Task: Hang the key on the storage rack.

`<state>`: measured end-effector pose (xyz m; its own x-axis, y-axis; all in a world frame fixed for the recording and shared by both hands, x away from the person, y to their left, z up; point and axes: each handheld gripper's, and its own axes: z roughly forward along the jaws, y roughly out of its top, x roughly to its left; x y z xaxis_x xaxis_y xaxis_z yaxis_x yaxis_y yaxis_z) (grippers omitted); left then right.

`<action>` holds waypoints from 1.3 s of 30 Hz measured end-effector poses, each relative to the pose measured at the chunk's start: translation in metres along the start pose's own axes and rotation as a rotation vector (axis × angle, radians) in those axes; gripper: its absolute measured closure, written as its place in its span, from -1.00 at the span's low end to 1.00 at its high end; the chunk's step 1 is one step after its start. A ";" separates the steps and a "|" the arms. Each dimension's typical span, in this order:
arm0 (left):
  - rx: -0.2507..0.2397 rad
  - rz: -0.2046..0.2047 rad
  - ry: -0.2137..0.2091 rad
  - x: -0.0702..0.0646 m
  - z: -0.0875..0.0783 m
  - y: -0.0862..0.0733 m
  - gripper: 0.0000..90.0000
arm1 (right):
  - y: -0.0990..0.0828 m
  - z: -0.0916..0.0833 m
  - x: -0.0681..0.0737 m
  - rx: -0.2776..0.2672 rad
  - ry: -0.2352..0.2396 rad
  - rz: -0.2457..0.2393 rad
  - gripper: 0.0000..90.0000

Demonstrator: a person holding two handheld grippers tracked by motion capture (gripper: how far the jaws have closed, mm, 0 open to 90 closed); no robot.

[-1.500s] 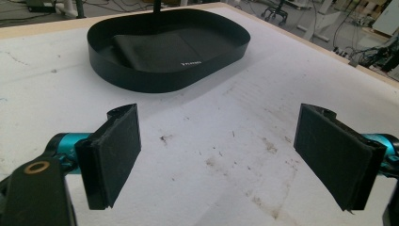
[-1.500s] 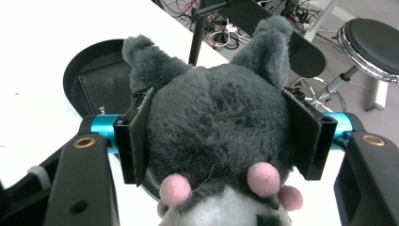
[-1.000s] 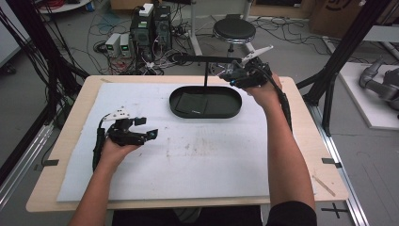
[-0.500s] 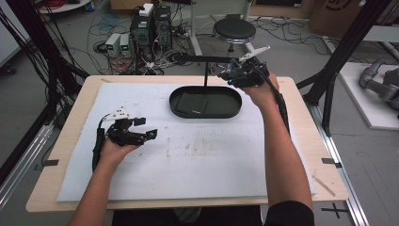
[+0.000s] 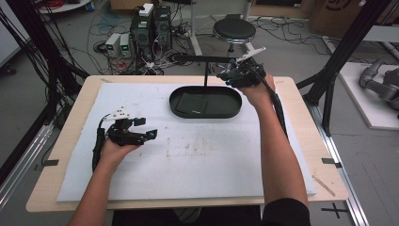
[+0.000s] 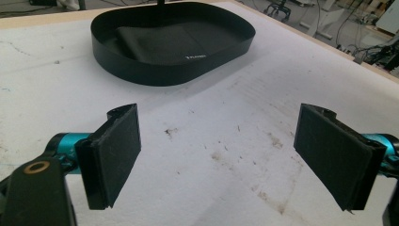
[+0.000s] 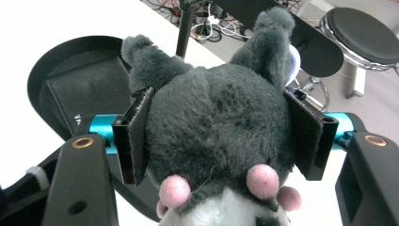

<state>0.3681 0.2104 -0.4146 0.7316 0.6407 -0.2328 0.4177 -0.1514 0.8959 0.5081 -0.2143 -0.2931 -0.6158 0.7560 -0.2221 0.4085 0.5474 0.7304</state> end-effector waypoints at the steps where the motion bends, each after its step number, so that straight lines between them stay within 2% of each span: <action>1: 0.003 0.001 0.000 0.000 0.000 0.000 -0.66 | 0.000 0.000 0.001 0.000 -0.009 -0.002 -0.26; 8: 0.002 0.001 0.000 0.000 0.000 0.000 -0.66 | 0.002 0.008 0.007 0.020 -0.051 -0.017 -0.27; 22: 0.010 0.000 0.002 0.000 0.000 -0.001 -0.66 | -0.005 0.014 0.001 0.065 -0.005 0.038 -0.31; 39: 0.017 0.002 0.006 0.000 0.002 -0.002 -0.66 | -0.015 0.018 0.000 0.086 0.006 0.034 -0.30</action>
<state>0.3685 0.2096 -0.4166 0.7290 0.6450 -0.2290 0.4258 -0.1654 0.8896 0.5140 -0.2163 -0.3158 -0.6047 0.7726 -0.1937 0.4855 0.5503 0.6793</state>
